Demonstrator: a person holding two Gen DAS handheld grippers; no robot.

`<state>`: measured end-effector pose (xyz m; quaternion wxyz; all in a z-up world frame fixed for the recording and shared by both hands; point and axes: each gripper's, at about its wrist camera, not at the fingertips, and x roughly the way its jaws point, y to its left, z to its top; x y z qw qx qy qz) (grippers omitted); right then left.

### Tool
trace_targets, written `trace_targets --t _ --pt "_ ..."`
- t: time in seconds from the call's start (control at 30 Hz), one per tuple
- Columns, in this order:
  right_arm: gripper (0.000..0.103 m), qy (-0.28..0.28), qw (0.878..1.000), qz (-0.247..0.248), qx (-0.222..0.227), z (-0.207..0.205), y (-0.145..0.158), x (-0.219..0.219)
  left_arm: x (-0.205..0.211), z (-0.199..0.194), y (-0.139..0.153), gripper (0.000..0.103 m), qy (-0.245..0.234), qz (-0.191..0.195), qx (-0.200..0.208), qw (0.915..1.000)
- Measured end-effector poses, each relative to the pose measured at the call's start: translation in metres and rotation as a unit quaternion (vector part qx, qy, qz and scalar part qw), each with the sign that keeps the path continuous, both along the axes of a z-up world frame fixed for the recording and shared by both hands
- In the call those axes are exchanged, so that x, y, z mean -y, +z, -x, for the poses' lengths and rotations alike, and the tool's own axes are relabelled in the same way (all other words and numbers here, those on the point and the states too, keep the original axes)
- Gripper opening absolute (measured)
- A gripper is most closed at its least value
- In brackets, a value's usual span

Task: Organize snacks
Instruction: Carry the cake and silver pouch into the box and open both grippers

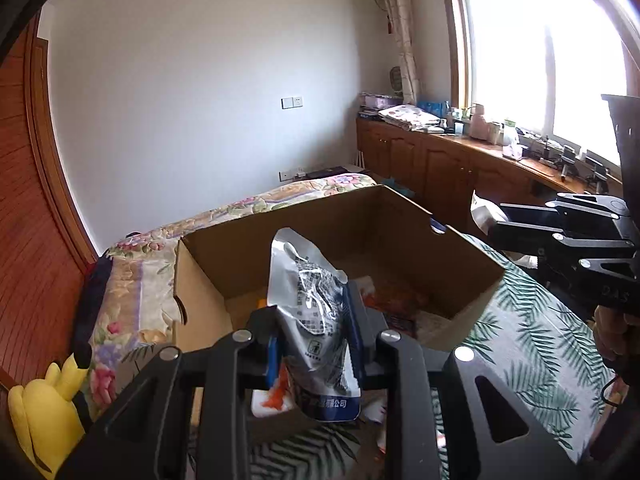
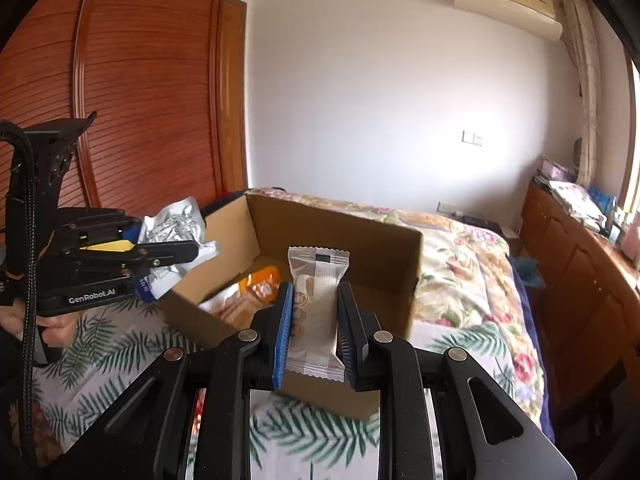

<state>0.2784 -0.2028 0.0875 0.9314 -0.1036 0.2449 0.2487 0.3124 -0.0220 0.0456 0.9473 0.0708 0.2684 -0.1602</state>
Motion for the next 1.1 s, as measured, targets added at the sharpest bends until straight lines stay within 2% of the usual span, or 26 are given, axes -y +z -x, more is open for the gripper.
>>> trace_targets --t 0.37,0.87,1.0,1.1 --pt "0.020 0.007 0.999 0.018 -0.027 -0.044 -0.033 -0.027 -0.011 -0.047 -0.036 0.025 0.011 0.012 -0.032 0.9994" --pt "0.020 0.017 0.998 0.016 -0.062 -0.076 -0.060 -0.049 -0.002 -0.063 -0.054 0.028 0.013 -0.010 -0.065 0.9977" --pt "0.020 0.026 0.996 0.012 -0.079 -0.078 -0.066 -0.056 -0.005 -0.065 -0.057 0.033 0.021 -0.009 -0.076 0.9969" --pt "0.020 0.029 0.995 0.012 -0.090 -0.081 -0.070 -0.059 -0.008 -0.066 -0.057 0.033 0.025 -0.007 -0.076 0.9968"
